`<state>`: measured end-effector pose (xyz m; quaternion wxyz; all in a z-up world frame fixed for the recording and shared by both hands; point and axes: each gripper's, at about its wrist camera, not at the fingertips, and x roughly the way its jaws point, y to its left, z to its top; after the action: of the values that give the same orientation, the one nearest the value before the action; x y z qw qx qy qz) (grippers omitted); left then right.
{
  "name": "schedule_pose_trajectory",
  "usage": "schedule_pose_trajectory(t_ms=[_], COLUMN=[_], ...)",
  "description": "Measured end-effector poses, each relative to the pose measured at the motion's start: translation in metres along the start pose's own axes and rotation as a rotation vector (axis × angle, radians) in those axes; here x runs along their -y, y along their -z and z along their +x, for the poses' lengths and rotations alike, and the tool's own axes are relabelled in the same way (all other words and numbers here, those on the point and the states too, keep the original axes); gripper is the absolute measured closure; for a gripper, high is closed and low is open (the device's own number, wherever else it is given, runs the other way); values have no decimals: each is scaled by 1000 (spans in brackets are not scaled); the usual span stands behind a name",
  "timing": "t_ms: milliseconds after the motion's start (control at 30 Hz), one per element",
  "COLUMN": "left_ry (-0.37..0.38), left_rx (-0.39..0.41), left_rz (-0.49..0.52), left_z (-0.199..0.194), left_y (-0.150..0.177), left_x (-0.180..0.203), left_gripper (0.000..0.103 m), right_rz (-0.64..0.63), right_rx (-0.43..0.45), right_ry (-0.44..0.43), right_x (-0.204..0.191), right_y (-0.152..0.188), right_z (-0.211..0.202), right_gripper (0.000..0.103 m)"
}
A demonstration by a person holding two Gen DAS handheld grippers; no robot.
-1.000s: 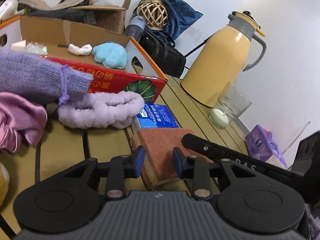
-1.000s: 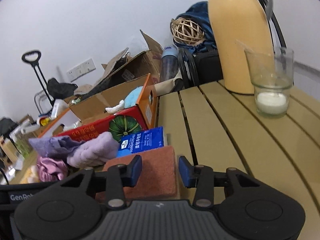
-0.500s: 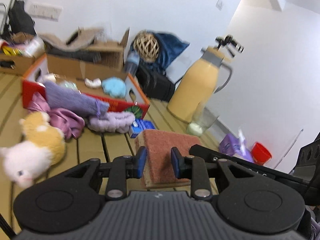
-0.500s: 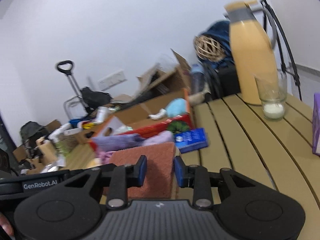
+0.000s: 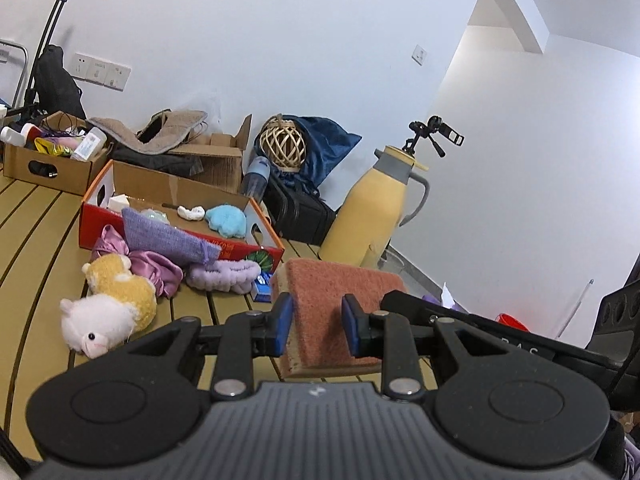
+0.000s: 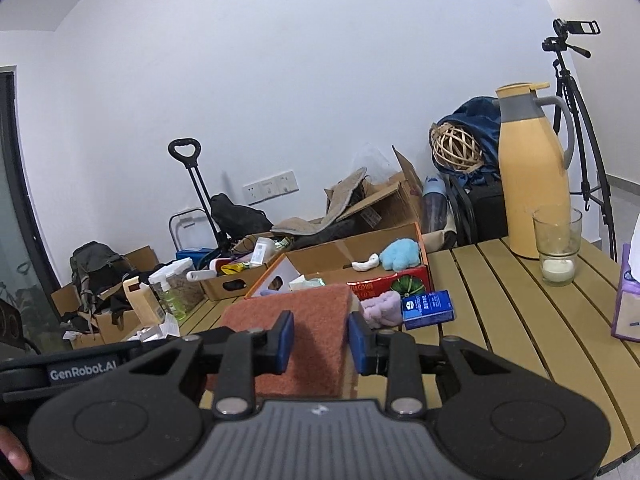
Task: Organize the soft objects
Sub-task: 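Carry the sponge block with the left tool into the box and open, then move both tools back over the table toward the plush toys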
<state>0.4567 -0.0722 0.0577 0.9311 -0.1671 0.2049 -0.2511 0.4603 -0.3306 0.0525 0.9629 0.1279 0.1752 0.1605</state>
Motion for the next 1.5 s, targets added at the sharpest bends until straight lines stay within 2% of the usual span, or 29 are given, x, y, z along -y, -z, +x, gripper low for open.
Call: schedule_pose_trajectory(t_ms=[133, 233, 400, 533, 700, 767, 900, 1067, 1167, 1267, 1333, 1433, 1500], left_ry=[-7, -5, -22, -42, -84, -101, -133, -119, -91, -70, -67, -114, -154], left_rx=[15, 23, -22, -101, -207, -246, -292, -299, -272, -218, -164, -86, -47], left_rz=[5, 0, -43, -105, -134, -146, -102, -65, -38, 10, 51, 154, 225], left_z=[22, 57, 144, 215, 284, 304, 323, 325, 304, 267, 228, 171, 133], left_y=[-16, -46, -97, -121, -115, -106, -91, -80, -91, -109, -125, -137, -138], left_x=[-7, -21, -59, -95, -129, -139, -141, -135, -125, -109, -98, -82, -74], left_gripper=[76, 76, 76, 76, 76, 76, 76, 73, 71, 70, 66, 59, 55], right_rz=[-17, -29, 47, 66, 31, 23, -20, -106, -137, -154, -166, -182, -217], right_rx=[9, 19, -29, -100, -189, -221, -260, -262, -244, -195, -145, -79, -40], right_ry=[12, 13, -5, 37, 116, 138, 181, 232, 227, 219, 207, 180, 168], right_x=[3, 10, 41, 70, 97, 105, 111, 102, 92, 79, 68, 49, 36], right_y=[-15, -40, -92, -110, -102, -92, -76, -68, -77, -98, -113, -133, -137], right_z=[23, 56, 145, 226, 304, 324, 343, 339, 322, 293, 262, 212, 178], right_gripper=[74, 74, 76, 76, 75, 75, 73, 72, 72, 72, 71, 62, 51])
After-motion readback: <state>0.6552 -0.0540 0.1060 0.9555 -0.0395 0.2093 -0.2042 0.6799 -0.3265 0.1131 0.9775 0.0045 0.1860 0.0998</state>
